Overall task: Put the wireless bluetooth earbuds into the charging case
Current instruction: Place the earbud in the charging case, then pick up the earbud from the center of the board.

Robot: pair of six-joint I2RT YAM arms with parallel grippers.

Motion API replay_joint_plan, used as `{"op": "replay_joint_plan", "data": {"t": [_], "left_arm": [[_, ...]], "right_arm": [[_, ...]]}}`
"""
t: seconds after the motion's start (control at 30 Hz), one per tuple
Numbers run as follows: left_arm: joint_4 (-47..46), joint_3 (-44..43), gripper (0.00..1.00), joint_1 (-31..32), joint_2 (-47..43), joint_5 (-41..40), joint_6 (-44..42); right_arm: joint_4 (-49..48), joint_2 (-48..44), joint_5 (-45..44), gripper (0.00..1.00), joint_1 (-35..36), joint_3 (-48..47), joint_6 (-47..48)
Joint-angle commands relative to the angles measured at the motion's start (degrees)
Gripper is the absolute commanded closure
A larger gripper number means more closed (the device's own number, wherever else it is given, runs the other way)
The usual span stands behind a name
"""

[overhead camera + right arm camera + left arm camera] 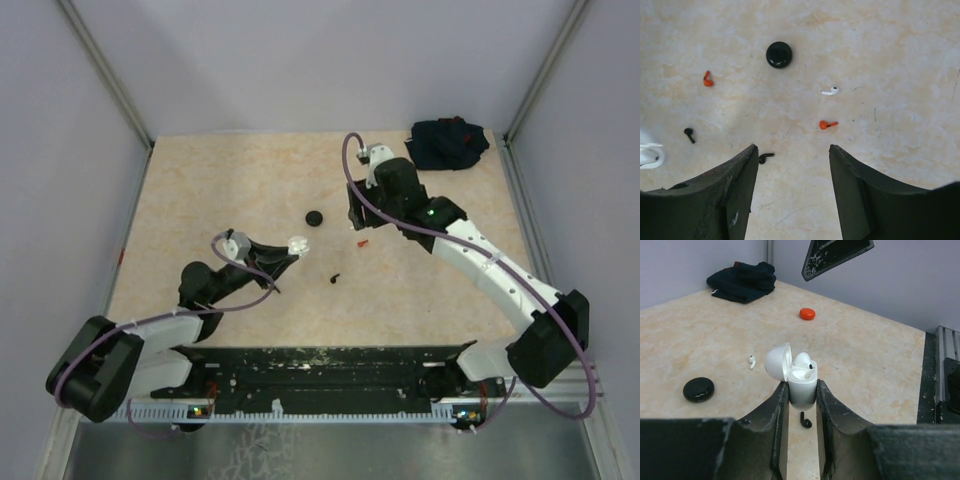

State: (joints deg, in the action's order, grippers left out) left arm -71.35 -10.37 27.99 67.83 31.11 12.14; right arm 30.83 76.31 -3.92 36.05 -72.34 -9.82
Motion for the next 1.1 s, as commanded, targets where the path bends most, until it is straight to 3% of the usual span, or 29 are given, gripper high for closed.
{"op": "replay_joint_plan", "data": {"t": [0.0,0.27,0.57,1.07], "left_arm": [[3.93,0.52,1.00,-1.56,-2.65,0.53,0.32],[8.54,1.04,1.00,-3.39,-3.66,-1.39,-0.80],[7.61,0.12,1.00,-5.15,-0.60,0.37,0.82],[5.66,-0.34,1.00,-5.77,1.51,2.81,2.33]], "right_arm": [[-6.74,4.07,-0.16,0.42,-4.05,2.12,0.85],[-14.64,15.07,-2.21,0.51,-6.70,2.72,0.98],[-14.50,28.39,-6.78,0.58,-6.70,-3.30,-2.06],[-17.03,36.99,-5.45,0.64,-6.70,-8.33,-3.93]]}}
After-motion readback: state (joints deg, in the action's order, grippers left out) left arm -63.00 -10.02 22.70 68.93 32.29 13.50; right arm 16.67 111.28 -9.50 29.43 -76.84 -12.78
